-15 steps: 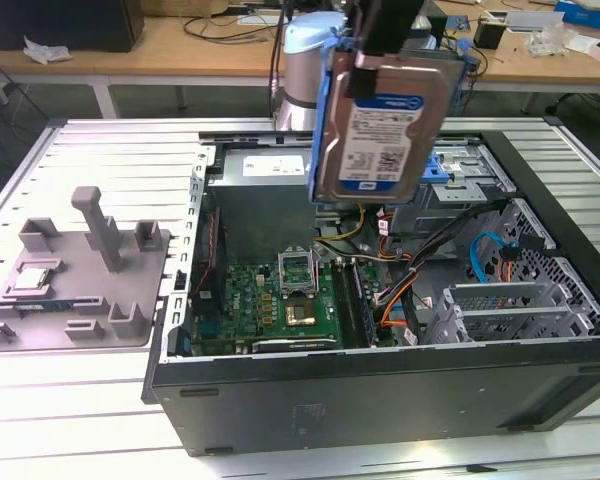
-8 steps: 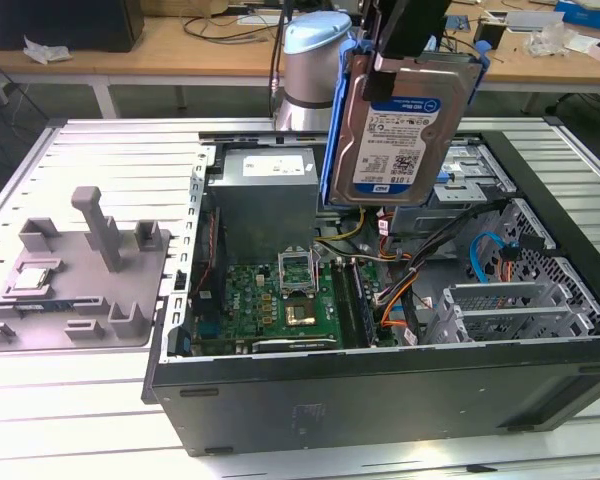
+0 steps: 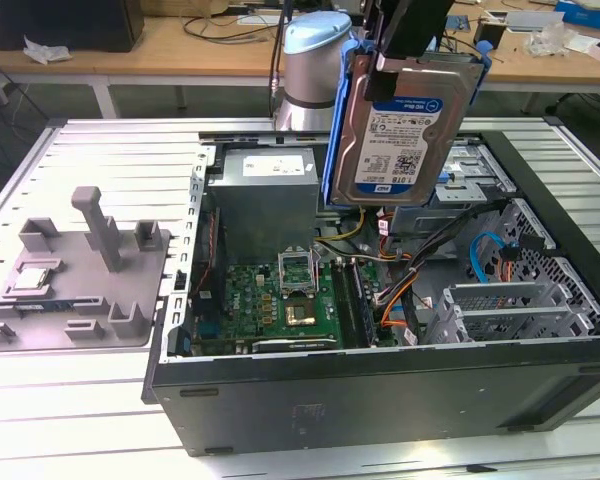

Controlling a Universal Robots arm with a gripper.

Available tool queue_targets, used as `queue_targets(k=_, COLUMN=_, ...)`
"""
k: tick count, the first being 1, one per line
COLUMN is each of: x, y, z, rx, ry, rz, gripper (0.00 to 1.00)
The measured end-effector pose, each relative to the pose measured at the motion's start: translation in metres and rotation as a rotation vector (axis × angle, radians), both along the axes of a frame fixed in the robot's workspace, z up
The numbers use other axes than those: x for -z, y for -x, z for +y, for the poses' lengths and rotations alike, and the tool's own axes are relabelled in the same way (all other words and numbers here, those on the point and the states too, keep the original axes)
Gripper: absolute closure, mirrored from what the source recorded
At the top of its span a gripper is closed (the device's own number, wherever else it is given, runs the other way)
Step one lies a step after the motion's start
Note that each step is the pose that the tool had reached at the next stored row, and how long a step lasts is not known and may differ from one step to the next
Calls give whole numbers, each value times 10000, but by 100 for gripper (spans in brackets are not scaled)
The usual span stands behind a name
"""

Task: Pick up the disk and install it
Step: 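Insert the disk into the insertion slot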

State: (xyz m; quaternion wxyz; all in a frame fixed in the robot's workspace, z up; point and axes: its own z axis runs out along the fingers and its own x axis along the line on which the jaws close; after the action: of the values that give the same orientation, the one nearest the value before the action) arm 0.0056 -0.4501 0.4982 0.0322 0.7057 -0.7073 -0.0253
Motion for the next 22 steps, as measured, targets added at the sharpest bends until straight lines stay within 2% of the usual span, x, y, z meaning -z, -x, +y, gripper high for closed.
queue_targets(k=11, x=1, y=-5, z=-5, rx=0, ry=-2, rz=0, gripper=64)
queue_targets(k=17, x=0, y=-6, z=-136, rx=0, ry=-6, rz=-64, gripper=64)
queue_targets(k=19, x=0, y=-7, z=-156, rx=2, ry=-5, rz=-85, gripper=64)
queue_targets(k=21, x=0, y=-8, z=-171, rx=2, ry=-5, rz=-138, gripper=64)
queue_targets(k=22, x=0, y=-9, z=-175, rx=1, ry=-5, rz=-196, gripper=64)
